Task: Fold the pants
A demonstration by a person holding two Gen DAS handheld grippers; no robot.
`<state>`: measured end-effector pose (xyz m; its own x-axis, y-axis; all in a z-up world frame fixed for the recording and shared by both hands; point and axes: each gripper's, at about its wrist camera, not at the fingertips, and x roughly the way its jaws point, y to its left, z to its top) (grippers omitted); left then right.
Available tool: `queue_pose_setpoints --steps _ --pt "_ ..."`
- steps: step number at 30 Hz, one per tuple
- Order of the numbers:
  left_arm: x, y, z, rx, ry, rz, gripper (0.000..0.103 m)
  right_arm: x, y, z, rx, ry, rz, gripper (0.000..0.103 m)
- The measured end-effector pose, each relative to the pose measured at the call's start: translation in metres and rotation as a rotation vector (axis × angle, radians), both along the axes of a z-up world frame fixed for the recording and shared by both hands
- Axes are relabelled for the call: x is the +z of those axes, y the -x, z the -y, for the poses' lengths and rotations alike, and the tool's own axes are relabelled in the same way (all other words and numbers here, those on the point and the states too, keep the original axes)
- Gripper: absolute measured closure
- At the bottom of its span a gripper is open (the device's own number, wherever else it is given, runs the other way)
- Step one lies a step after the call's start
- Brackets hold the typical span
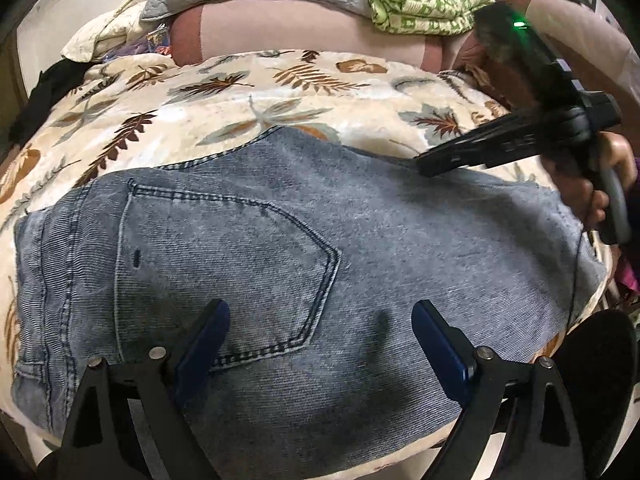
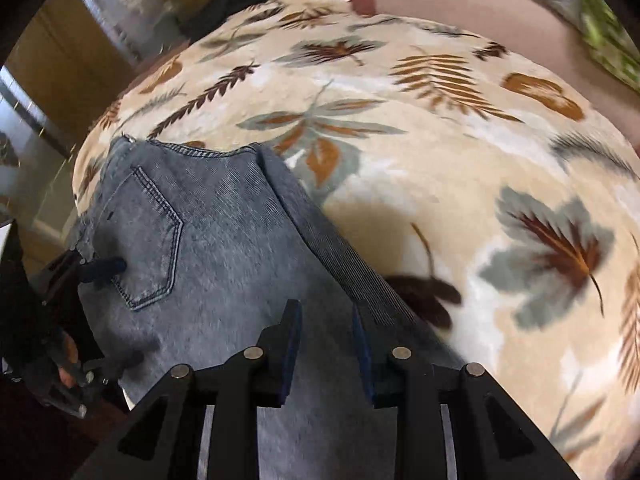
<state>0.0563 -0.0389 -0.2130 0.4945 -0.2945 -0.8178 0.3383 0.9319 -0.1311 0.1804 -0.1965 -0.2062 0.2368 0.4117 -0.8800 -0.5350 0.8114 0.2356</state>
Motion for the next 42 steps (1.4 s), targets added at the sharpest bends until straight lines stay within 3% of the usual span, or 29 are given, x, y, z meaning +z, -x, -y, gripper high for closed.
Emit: queue_pose_setpoints --steps 2,7,12,14,15,17,19,28,35,38,42 --pt "-0.001 -0.004 -0.002 0.005 0.021 -0.007 0.010 0.000 -0.003 -0.010 0.035 -0.014 0.012 0.051" --pt "-0.003 -0.009 -0.004 0.017 0.053 -0.011 0.010 -0.009 -0.014 -0.030 0.073 -0.007 -0.017 0.050" --pt "-0.005 -0.009 -0.001 0.014 0.029 0.007 0.010 -0.020 -0.019 -0.042 0.080 0.041 -0.019 0.058" --pt "-0.005 -0.008 -0.001 0.015 0.028 0.008 0.010 -0.021 -0.022 -0.042 0.072 0.057 -0.014 0.074" --pt "-0.005 -0.009 -0.002 0.015 0.032 0.007 0.010 -0.022 -0.024 -0.042 0.070 0.061 -0.020 0.076" --pt "-0.005 -0.009 -0.002 0.018 0.040 0.004 0.010 -0.019 -0.025 -0.042 0.073 0.061 -0.014 0.095" --pt "-0.005 -0.010 -0.003 0.022 0.047 0.002 0.010 -0.016 -0.023 -0.044 0.083 0.080 0.003 0.100" --pt "0.000 -0.014 -0.010 0.066 0.057 0.036 0.010 -0.002 -0.013 -0.055 0.065 0.182 0.110 0.101" --pt "0.003 -0.015 -0.009 0.098 0.006 0.110 0.010 -0.010 -0.022 -0.053 0.002 0.212 0.107 0.101" --pt "-0.003 -0.019 -0.007 0.092 -0.010 0.087 0.010 -0.018 -0.024 -0.053 -0.048 0.200 0.096 0.101" --pt "-0.011 -0.018 0.003 0.072 -0.093 0.096 0.010 -0.011 -0.023 -0.039 -0.168 0.121 0.048 0.099"
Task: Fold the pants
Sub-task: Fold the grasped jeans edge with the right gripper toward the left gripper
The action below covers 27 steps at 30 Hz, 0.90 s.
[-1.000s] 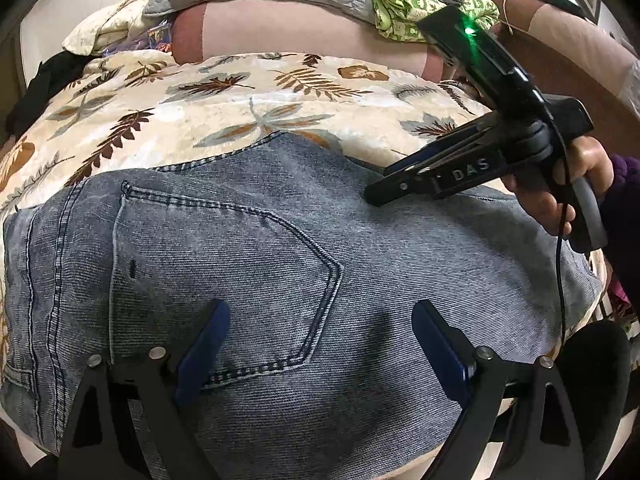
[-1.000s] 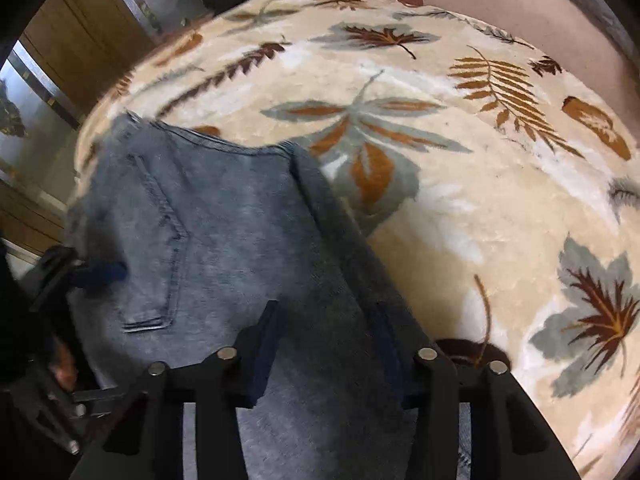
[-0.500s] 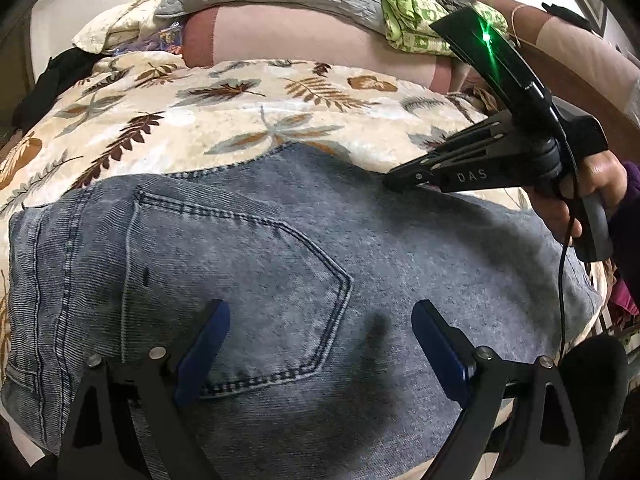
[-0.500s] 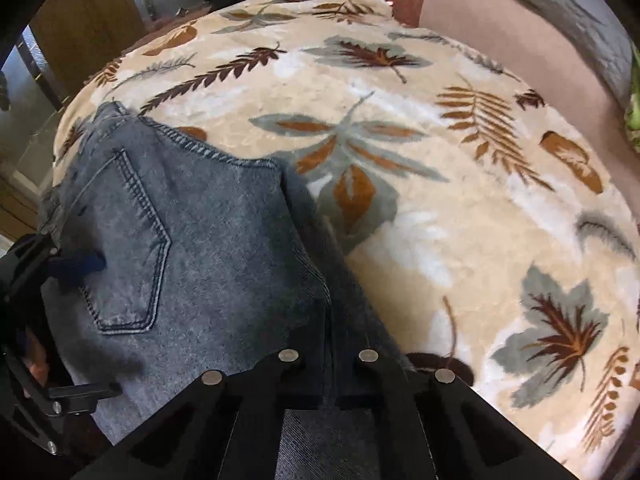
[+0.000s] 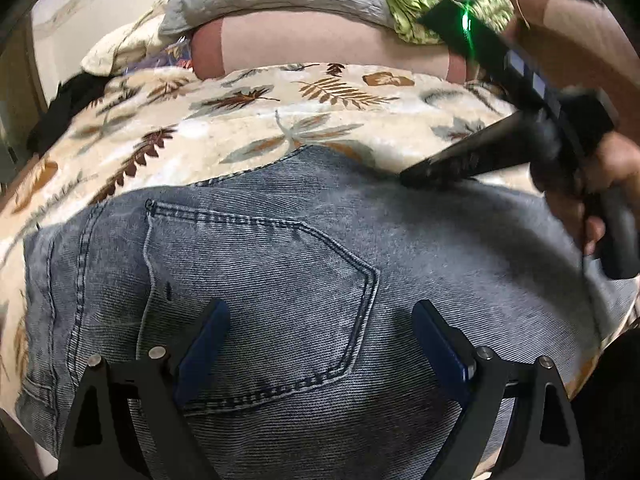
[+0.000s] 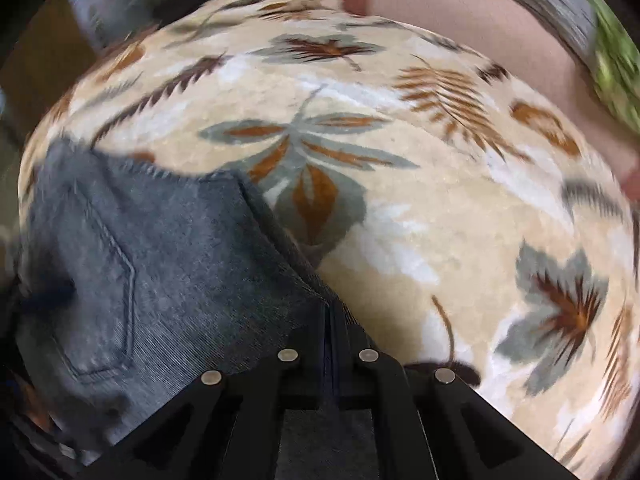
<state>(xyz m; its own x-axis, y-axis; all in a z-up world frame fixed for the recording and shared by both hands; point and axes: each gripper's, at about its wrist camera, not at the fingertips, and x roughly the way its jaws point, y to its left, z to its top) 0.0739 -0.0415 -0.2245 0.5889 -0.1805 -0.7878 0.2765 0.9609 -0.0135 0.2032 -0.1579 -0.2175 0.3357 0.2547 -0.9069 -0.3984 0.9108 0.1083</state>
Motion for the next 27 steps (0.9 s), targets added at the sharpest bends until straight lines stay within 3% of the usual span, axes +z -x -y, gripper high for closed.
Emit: queue_pose_setpoints --steps 3,7,14,16,19,22,24,27 --pt "-0.003 0.002 0.004 -0.009 -0.038 0.010 0.010 0.022 0.024 0.034 -0.112 -0.087 0.049 0.098" --pt "-0.001 0.005 0.004 -0.011 -0.037 0.014 0.010 0.035 0.086 0.114 -0.274 -0.125 0.057 0.098" --pt "0.016 0.027 0.026 -0.081 -0.005 0.031 0.010 0.010 0.180 0.254 -0.611 -0.167 -0.068 0.098" --pt "0.021 0.035 0.042 -0.123 -0.023 0.046 0.010 0.002 0.190 0.267 -0.644 -0.202 -0.077 0.098" --pt "0.019 0.035 0.060 -0.143 -0.019 -0.008 0.010 -0.017 0.184 0.274 -0.682 -0.225 -0.069 0.098" --pt "0.006 0.027 0.076 -0.128 -0.081 -0.075 0.010 -0.021 0.175 0.281 -0.718 -0.273 -0.045 0.098" --pt "-0.006 0.021 0.079 -0.114 -0.124 -0.126 0.010 -0.026 0.167 0.291 -0.766 -0.341 -0.075 0.098" --pt "-0.008 0.018 0.083 -0.106 -0.155 -0.130 0.009 -0.031 0.162 0.304 -0.804 -0.424 -0.075 0.098"
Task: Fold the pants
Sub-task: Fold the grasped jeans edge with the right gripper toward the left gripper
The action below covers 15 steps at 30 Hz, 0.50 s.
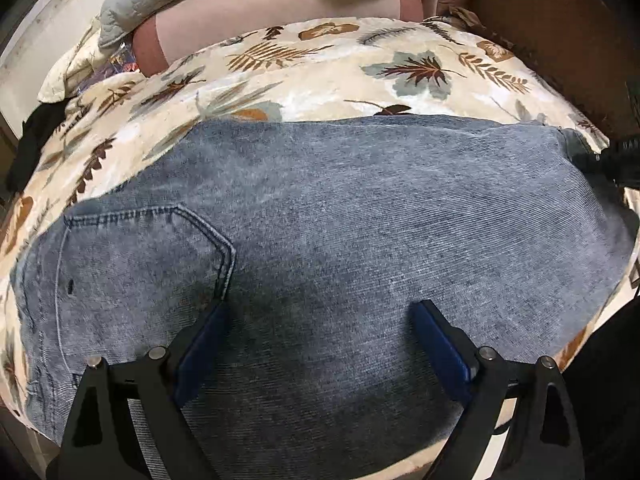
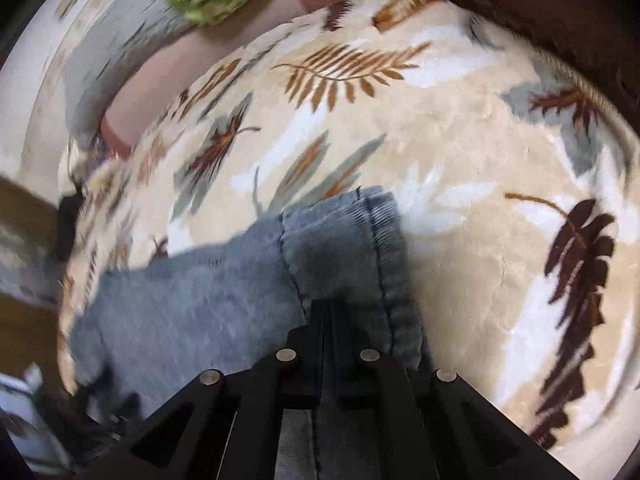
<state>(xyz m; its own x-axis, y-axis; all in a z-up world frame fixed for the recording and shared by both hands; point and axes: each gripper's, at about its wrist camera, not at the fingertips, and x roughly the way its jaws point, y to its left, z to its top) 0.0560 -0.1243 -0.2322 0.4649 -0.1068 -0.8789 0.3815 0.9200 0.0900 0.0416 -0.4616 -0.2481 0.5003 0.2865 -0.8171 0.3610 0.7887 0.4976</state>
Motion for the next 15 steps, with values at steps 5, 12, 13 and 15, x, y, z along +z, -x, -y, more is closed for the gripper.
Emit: queue_pose_setpoints --steps 5,12,13,15 --pt "0.003 -0.003 0.010 0.031 -0.054 -0.042 0.009 -0.005 -0.001 0.011 -0.034 -0.089 0.039 0.099" --pt "0.037 -0.006 0.046 -0.037 -0.039 0.027 0.009 0.024 0.060 0.030 -0.114 -0.161 0.187 0.098" --pt "0.042 -0.006 0.057 -0.054 -0.024 0.032 0.009 0.026 0.072 0.032 -0.128 -0.183 0.206 0.098" --pt "0.045 -0.009 0.079 -0.085 -0.013 0.032 0.009 0.027 0.098 0.035 -0.166 -0.227 0.229 0.092"
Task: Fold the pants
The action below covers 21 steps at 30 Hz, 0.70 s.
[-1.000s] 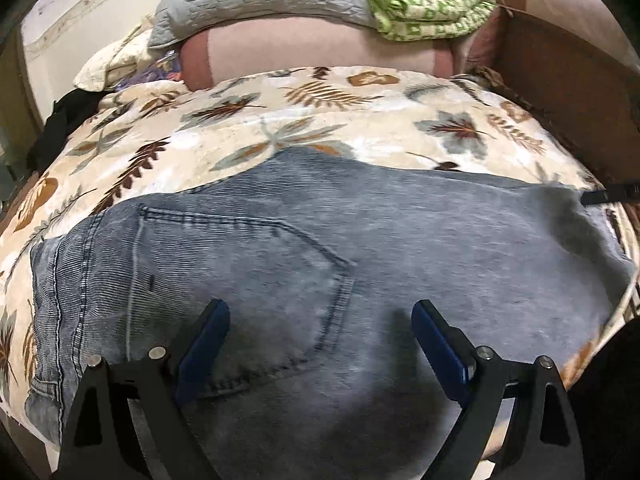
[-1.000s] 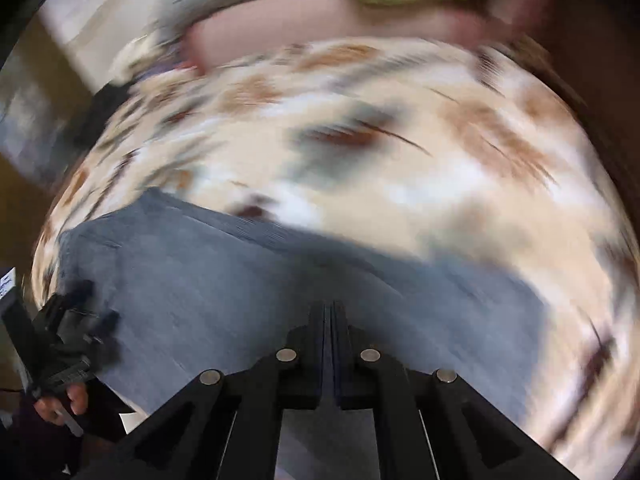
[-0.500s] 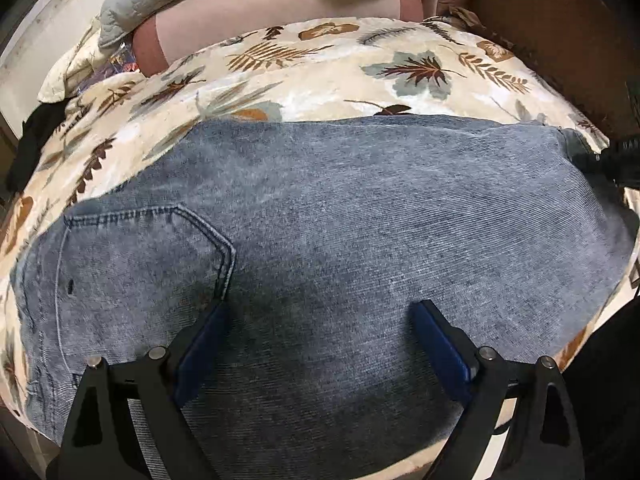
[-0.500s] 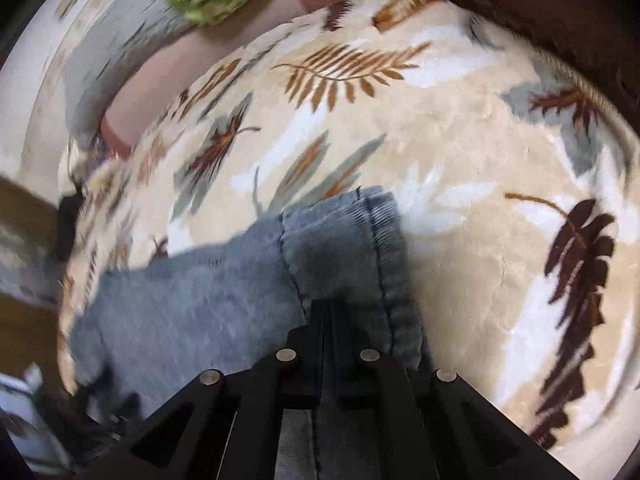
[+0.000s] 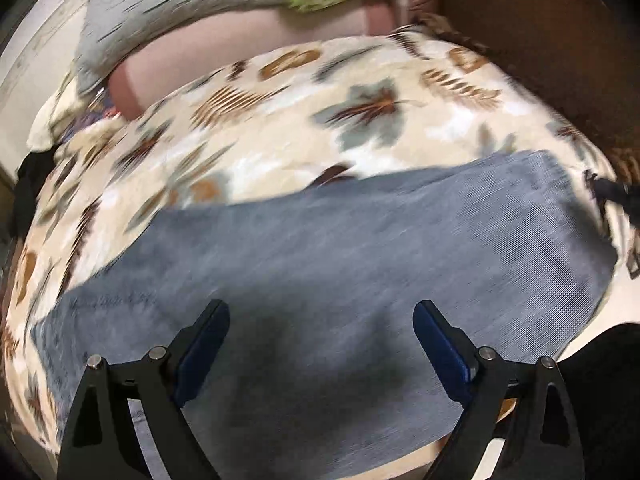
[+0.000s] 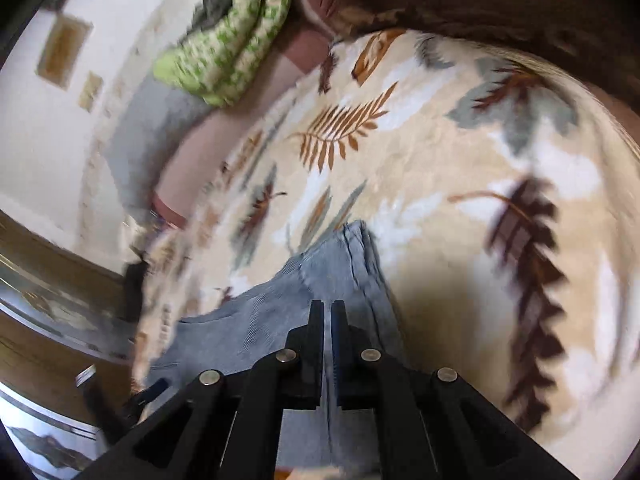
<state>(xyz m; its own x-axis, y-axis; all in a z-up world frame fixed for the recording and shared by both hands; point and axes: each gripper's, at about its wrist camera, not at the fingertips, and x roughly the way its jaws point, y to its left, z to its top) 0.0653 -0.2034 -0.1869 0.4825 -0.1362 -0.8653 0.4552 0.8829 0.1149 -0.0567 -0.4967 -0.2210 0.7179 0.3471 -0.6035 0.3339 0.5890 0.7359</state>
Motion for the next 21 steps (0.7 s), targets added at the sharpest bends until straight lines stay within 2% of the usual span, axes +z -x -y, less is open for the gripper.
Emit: queue_pose_setpoints --steps 2,4,6,10,12,14,16,18,20,21 --pt "0.000 -0.002 0.026 -0.035 0.004 -0.008 0.009 -0.002 0.021 0.000 -0.032 -0.022 0.005 0.058" --pt "-0.002 -0.002 0.046 -0.062 0.002 -0.012 0.009 -0.008 0.048 -0.001 -0.088 -0.073 0.025 0.043" --pt "-0.006 -0.003 0.067 -0.088 -0.003 -0.020 0.009 -0.017 0.067 -0.001 -0.100 -0.147 0.048 0.043" --pt "-0.016 -0.014 0.098 -0.102 -0.007 -0.063 0.009 -0.037 0.079 -0.009 -0.090 -0.230 0.027 0.043" --pt "-0.023 -0.020 0.111 -0.092 -0.054 -0.061 0.009 -0.048 0.081 -0.013 -0.095 -0.278 0.029 0.043" --pt "-0.031 -0.029 0.118 -0.080 -0.083 -0.068 0.009 -0.054 0.078 -0.017 -0.087 -0.290 0.025 0.043" --pt "-0.043 -0.036 0.120 -0.077 -0.112 -0.100 0.008 -0.052 0.072 -0.022 -0.080 -0.297 0.066 0.043" --pt "-0.047 -0.045 0.117 -0.043 -0.092 -0.123 0.001 -0.057 0.061 -0.025 -0.071 -0.319 0.046 0.043" --pt "-0.046 -0.048 0.114 -0.037 -0.076 -0.149 0.001 -0.065 0.054 -0.028 -0.082 -0.309 -0.018 0.043" --pt "-0.043 -0.047 0.111 -0.035 -0.074 -0.142 0.001 -0.063 0.052 -0.030 -0.061 -0.315 0.002 0.043"
